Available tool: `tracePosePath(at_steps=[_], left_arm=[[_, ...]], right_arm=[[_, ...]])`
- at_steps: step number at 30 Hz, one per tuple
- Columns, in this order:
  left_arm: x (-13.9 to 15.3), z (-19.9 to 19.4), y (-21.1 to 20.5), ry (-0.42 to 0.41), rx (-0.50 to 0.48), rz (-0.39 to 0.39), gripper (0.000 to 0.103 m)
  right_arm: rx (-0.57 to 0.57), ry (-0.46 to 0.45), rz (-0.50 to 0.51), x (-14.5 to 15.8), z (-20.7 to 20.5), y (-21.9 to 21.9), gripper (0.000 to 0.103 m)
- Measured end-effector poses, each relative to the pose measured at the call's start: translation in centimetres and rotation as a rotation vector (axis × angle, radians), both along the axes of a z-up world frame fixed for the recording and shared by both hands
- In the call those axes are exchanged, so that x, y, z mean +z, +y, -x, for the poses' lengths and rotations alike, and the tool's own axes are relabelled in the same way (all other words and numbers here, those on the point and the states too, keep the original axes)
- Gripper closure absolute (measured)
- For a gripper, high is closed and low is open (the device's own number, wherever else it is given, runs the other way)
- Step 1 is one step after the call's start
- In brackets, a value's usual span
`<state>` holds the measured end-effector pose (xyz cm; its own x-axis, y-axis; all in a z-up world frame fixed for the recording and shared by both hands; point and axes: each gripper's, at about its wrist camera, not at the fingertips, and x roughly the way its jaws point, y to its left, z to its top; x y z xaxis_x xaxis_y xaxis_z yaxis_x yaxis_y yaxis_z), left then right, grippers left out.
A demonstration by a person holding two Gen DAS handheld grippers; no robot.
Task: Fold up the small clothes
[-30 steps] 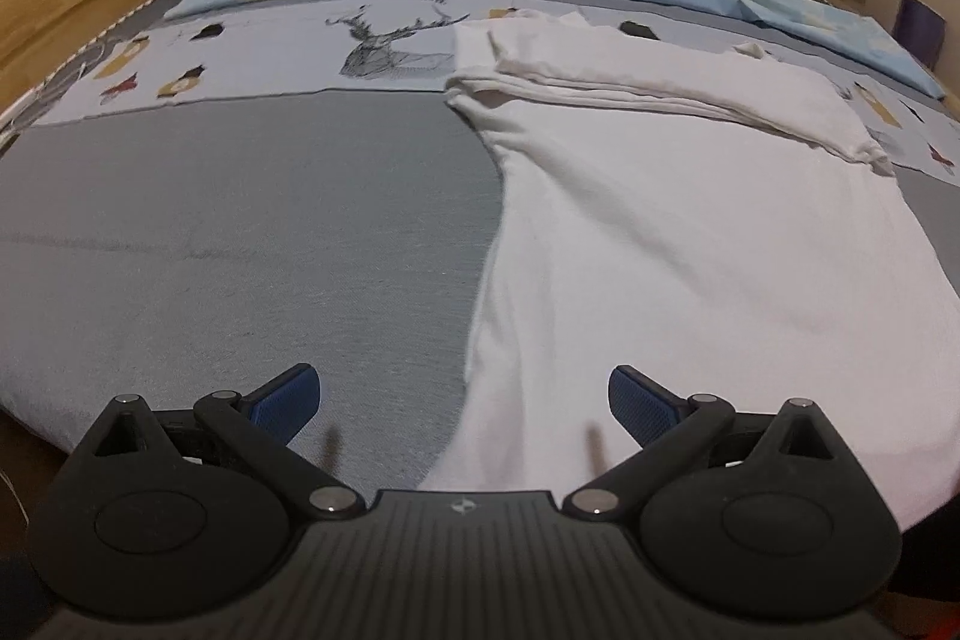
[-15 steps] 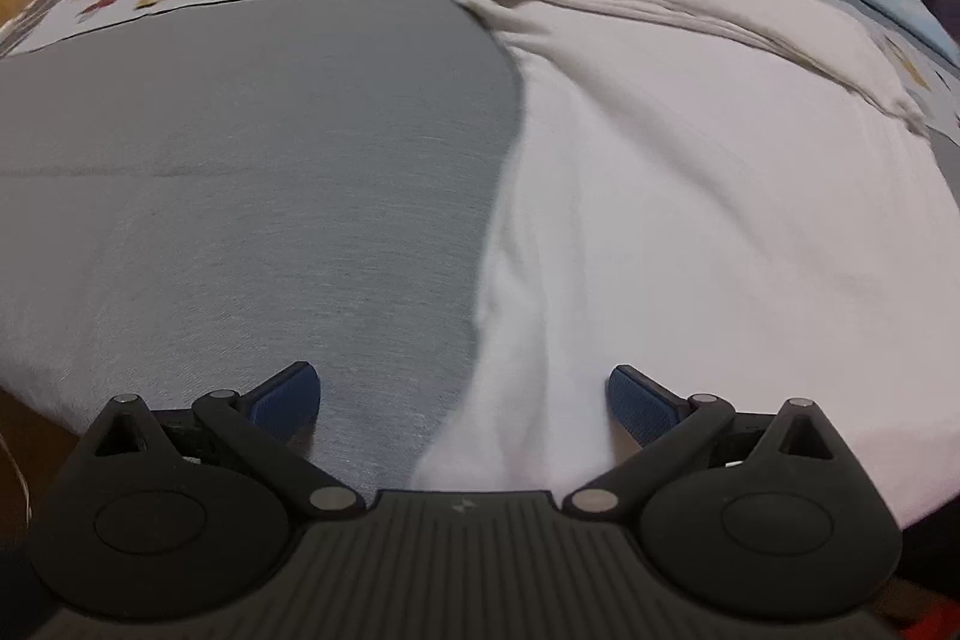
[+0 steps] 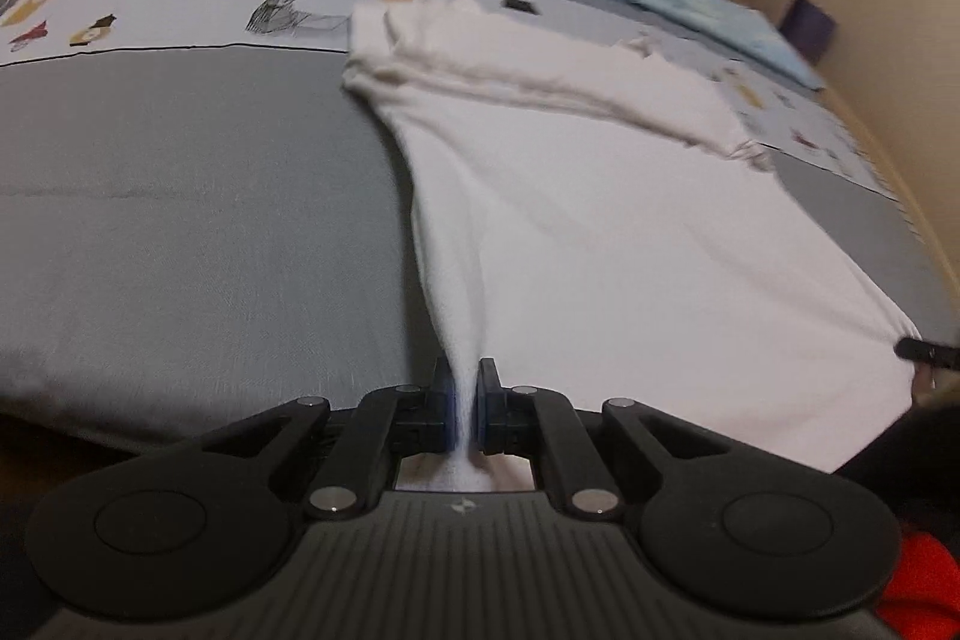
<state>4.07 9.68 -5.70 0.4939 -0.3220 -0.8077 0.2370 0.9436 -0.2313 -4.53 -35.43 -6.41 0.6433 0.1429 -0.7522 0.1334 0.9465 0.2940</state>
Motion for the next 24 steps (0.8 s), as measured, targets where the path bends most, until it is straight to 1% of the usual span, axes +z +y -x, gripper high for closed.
tracePosePath(at_steps=[3, 5, 7, 9, 10, 12, 14, 15, 17, 18, 19, 20, 21, 22, 23, 24], left_arm=[[1.4, 3.4, 0.8, 0.011, -0.016, 0.032, 0.096], [1.9, 4.7, 1.5, 0.040, -0.010, 0.076, 0.096], [2.6, 4.5, 2.0, 0.059, 0.005, 0.117, 0.096], [3.7, 2.8, 2.0, 0.055, 0.018, 0.144, 0.096], [4.5, 1.4, 1.8, 0.041, 0.016, 0.152, 0.096], [6.1, -2.6, 1.4, 0.009, 0.027, 0.148, 0.096], [7.3, -7.3, 0.8, -0.030, 0.032, 0.124, 0.096], [7.5, -10.0, 0.3, -0.036, 0.047, 0.115, 0.096], [7.4, -16.7, -0.5, -0.024, 0.081, 0.114, 0.095], [6.8, -20.5, -0.9, -0.006, 0.121, 0.105, 0.091], [6.2, -23.8, -0.8, 0.004, 0.176, 0.095, 0.084], [5.1, -27.3, -0.7, 0.006, 0.271, 0.076, 0.060], [4.4, -29.7, -0.2, 0.002, 0.337, 0.067, 0.042], [3.6, -31.9, 0.5, 0.003, 0.405, 0.064, 0.038], [3.1, -33.1, 1.2, 0.015, 0.458, 0.074, 0.037], [2.6, -33.6, 2.1, 0.023, 0.486, 0.102, 0.036]], right_arm=[[0.004, -0.008, -0.036, 2.3, 3.3, -0.4, 0.097], [-0.013, -0.003, -0.078, 3.2, 4.9, -0.8, 0.097], [-0.035, 0.002, -0.106, 3.9, 5.5, -1.1, 0.097], [-0.050, -0.001, -0.122, 4.6, 4.4, -1.4, 0.097], [-0.052, -0.012, -0.125, 5.1, 3.2, -1.5, 0.097], [-0.045, -0.031, -0.128, 6.1, 0.1, -1.9, 0.097], [-0.031, -0.046, -0.115, 6.8, -4.8, -2.3, 0.097], [-0.029, -0.056, -0.098, 7.1, -7.8, -2.4, 0.097], [-0.048, -0.064, -0.084, 7.0, -13.8, -2.9, 0.097], [-0.073, -0.064, -0.075, 6.7, -17.1, -3.1, 0.097], [-0.106, -0.056, -0.072, 5.9, -20.8, -3.5, 0.096], [-0.134, -0.044, -0.087, 4.9, -24.1, -3.9, 0.093], [-0.187, -0.028, -0.125, 3.5, -27.4, -4.8, 0.084], [-0.253, -0.010, -0.169, 2.2, -29.4, -5.6, 0.073], [-0.319, 0.007, -0.219, 1.1, -30.7, -6.4, 0.049], [-0.373, 0.011, -0.282, 0.2, -31.2, -7.1, 0.042]])
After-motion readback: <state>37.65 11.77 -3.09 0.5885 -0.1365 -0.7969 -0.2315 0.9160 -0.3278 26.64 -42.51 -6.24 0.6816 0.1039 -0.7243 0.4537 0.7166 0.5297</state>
